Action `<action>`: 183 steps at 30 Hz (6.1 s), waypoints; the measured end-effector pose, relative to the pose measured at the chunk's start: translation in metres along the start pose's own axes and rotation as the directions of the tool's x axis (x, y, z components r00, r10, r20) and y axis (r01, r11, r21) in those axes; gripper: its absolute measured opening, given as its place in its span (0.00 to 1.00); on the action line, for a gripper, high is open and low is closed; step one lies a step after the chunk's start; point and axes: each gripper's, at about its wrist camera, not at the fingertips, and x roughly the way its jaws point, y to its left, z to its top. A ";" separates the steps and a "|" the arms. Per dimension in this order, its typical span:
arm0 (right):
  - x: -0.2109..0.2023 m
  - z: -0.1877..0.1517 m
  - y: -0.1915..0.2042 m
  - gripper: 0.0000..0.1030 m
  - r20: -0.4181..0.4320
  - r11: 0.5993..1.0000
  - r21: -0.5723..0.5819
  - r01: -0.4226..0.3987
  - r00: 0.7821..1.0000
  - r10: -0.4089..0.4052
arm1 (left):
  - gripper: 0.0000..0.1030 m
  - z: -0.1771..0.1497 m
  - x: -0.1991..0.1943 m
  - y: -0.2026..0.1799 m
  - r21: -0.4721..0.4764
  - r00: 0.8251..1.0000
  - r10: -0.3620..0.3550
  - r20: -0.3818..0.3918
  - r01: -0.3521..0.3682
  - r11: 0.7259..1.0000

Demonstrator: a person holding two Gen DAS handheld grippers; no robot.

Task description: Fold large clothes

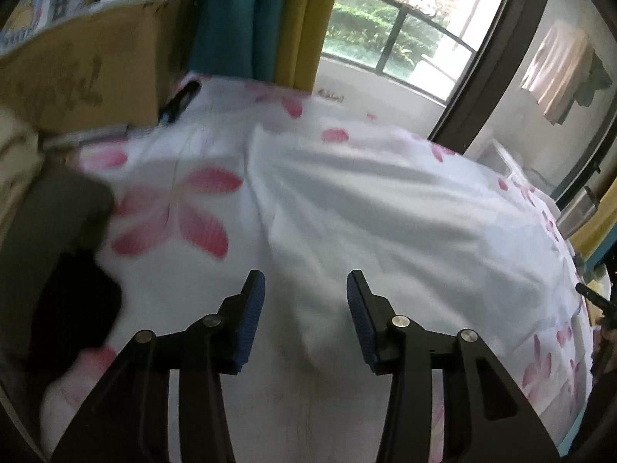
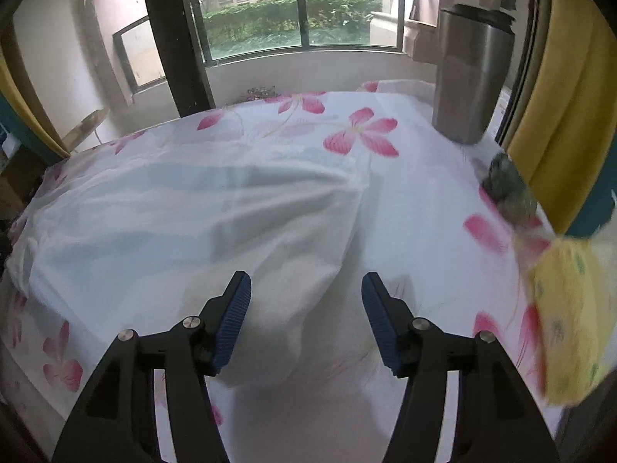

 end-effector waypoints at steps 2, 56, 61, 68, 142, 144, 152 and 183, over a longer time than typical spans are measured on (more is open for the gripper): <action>0.002 -0.009 0.005 0.58 -0.005 1.000 0.005 -0.021 1.000 0.021 | 0.46 -0.011 0.003 0.000 -0.005 1.000 0.003 -0.016 -0.003 1.000; -0.058 -0.101 0.009 0.08 -0.001 0.991 -0.088 0.096 0.995 -0.096 | 0.05 -0.088 -0.046 -0.006 0.080 0.991 -0.127 -0.048 0.130 0.988; -0.059 -0.104 0.011 0.08 -0.002 0.990 -0.085 0.109 0.994 -0.110 | 0.05 -0.089 -0.049 -0.003 0.073 0.990 -0.136 -0.043 0.139 0.988; -0.062 -0.108 0.012 0.35 -0.004 0.984 -0.088 0.156 0.988 -0.157 | 0.10 -0.096 -0.057 -0.009 0.099 0.995 -0.098 -0.034 0.101 0.990; 0.003 -0.065 0.096 0.69 0.132 0.850 0.234 -0.472 0.882 0.453 | 0.35 -0.091 0.028 -0.243 0.421 0.951 -0.257 -0.169 0.306 0.854; 0.013 -0.063 0.103 0.13 0.108 0.834 0.222 -0.505 0.863 0.494 | 0.35 -0.091 0.029 -0.242 0.419 0.948 -0.268 -0.172 0.317 0.851; -0.022 -0.042 0.144 0.13 0.138 0.909 0.016 -0.417 0.901 0.411 | 0.35 -0.093 0.029 -0.243 0.433 0.945 -0.283 -0.162 0.326 0.841; -0.030 -0.021 0.331 0.26 0.018 0.878 -0.458 -0.142 0.986 0.169 | 0.35 -0.029 -0.059 -0.031 0.196 0.977 -0.180 0.114 0.155 0.968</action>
